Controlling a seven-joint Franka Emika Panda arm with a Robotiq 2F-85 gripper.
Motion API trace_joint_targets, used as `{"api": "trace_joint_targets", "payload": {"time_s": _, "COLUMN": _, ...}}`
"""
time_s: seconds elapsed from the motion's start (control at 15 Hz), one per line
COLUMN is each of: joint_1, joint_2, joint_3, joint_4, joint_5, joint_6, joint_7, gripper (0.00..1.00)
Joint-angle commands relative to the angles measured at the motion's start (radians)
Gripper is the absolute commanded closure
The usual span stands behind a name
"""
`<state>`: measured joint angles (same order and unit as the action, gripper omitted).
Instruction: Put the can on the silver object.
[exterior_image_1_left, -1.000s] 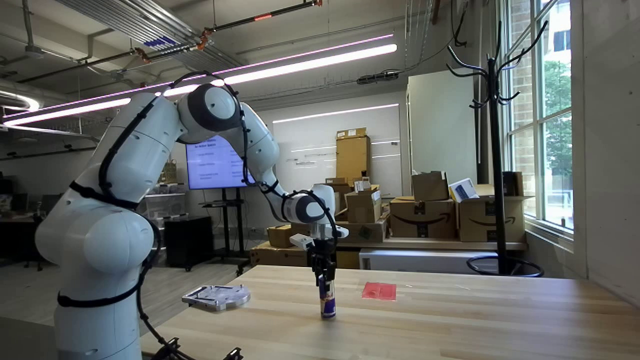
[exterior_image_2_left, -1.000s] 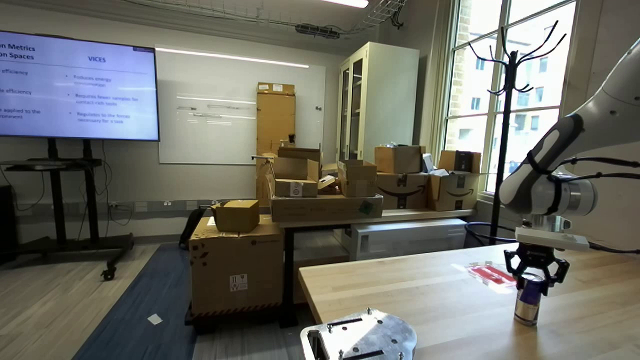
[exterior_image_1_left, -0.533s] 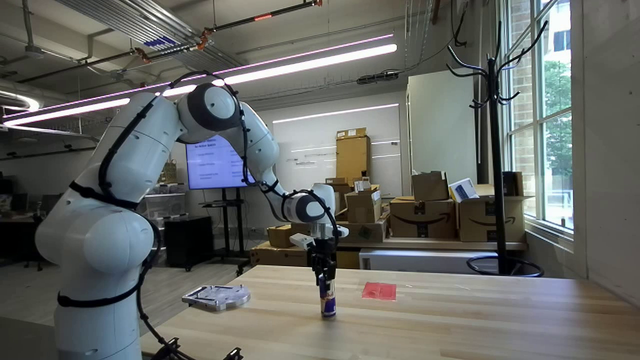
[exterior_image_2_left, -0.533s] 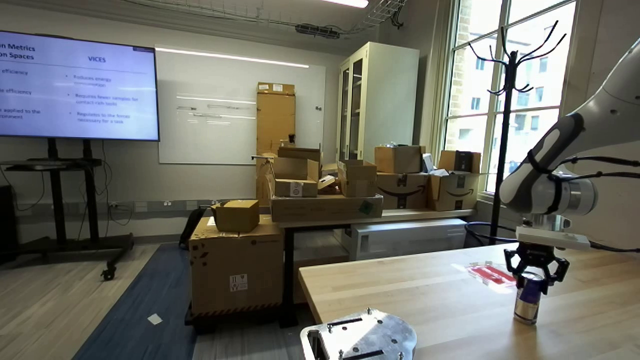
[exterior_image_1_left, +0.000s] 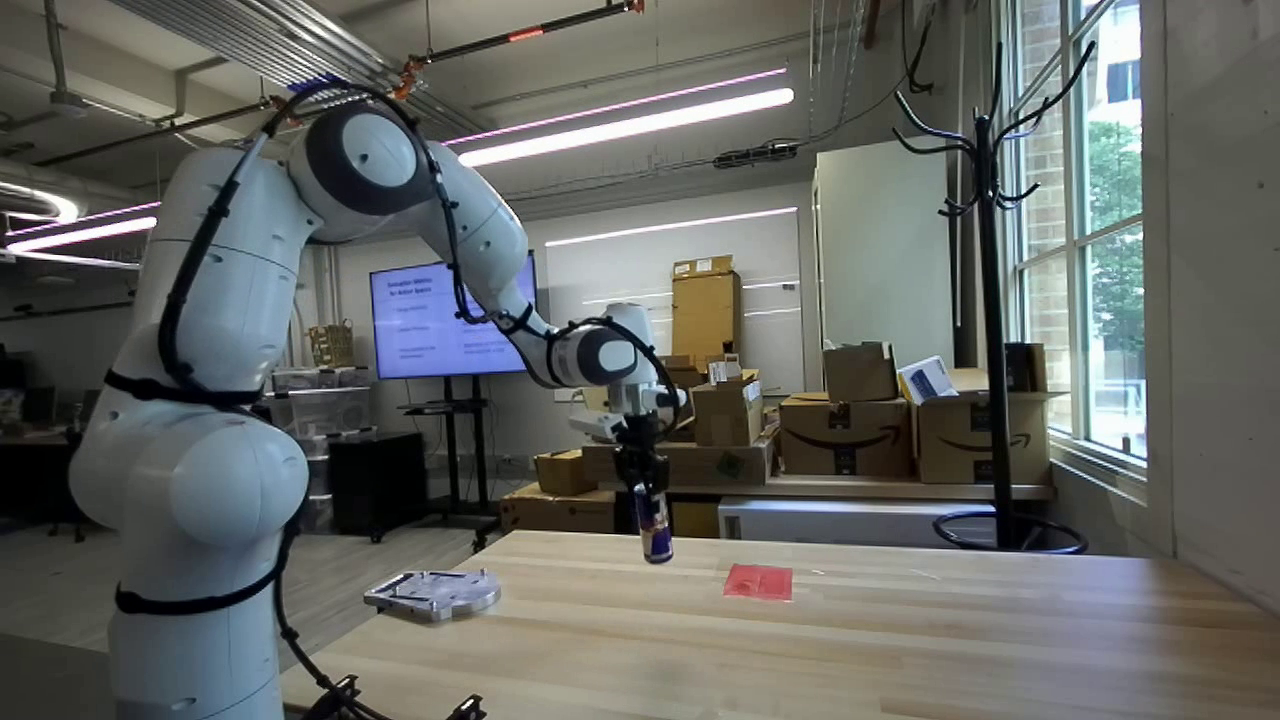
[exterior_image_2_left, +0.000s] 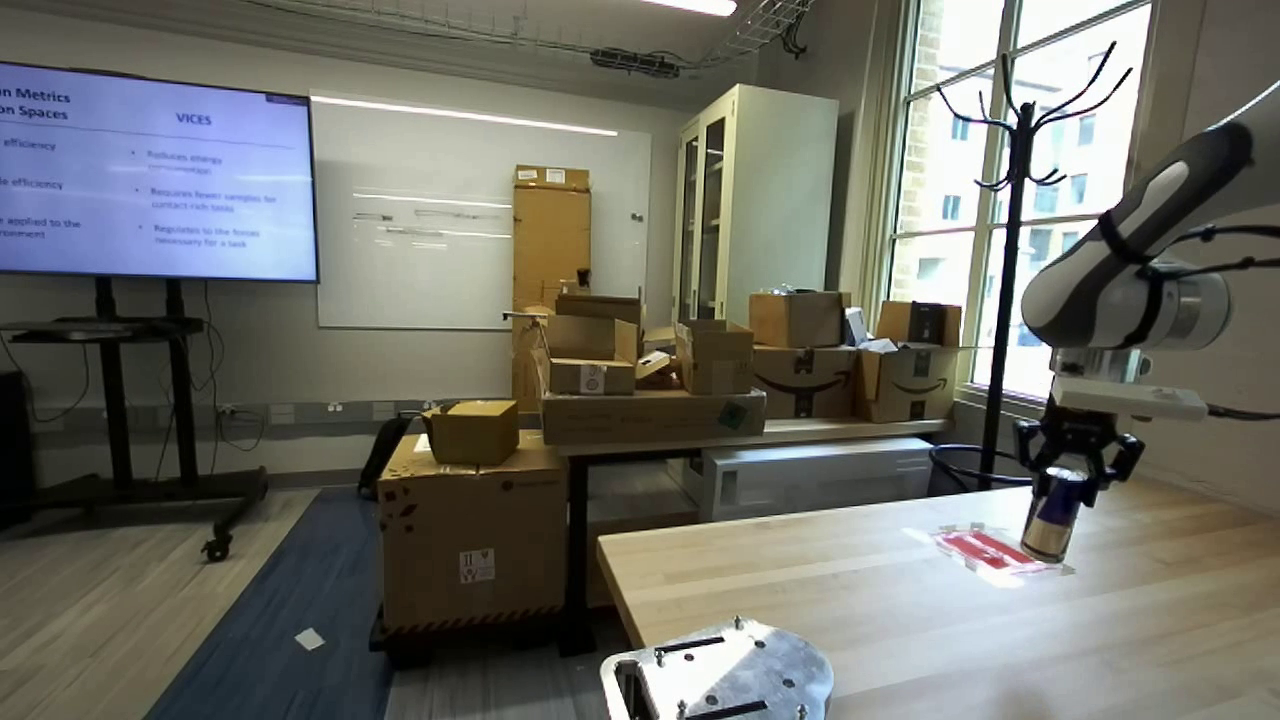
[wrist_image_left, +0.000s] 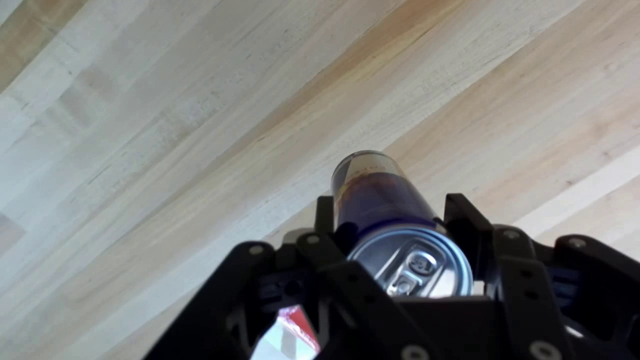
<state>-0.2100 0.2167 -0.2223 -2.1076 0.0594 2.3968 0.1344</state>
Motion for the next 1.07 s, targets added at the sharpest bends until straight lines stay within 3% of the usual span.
{"api": "trace_joint_targets", "payload": {"time_s": 0.0, "joint_1": 0.036, "joint_2": -0.191, "joint_3": 0.019, "joint_4": -0.075, "joint_5": -0.068, "joint_6": -0.073, "joint_7": -0.021, "gripper": 0.67}}
{"api": "trace_joint_targets", "payload": {"time_s": 0.47, "joint_1": 0.144, "joint_2": -0.367, "joint_3": 0.146, "joint_4": -0.119, "joint_5": -0.137, "joint_6": -0.158, "joint_7": 0.0, "gripper": 0.67}}
{"api": "trace_joint_targets", "payload": {"time_s": 1.0, "joint_1": 0.251, "joint_2": -0.325, "joint_3": 0.281, "joint_4": -0.103, "joint_5": -0.164, "joint_6": -0.183, "joint_7": 0.01, "gripper": 0.67}}
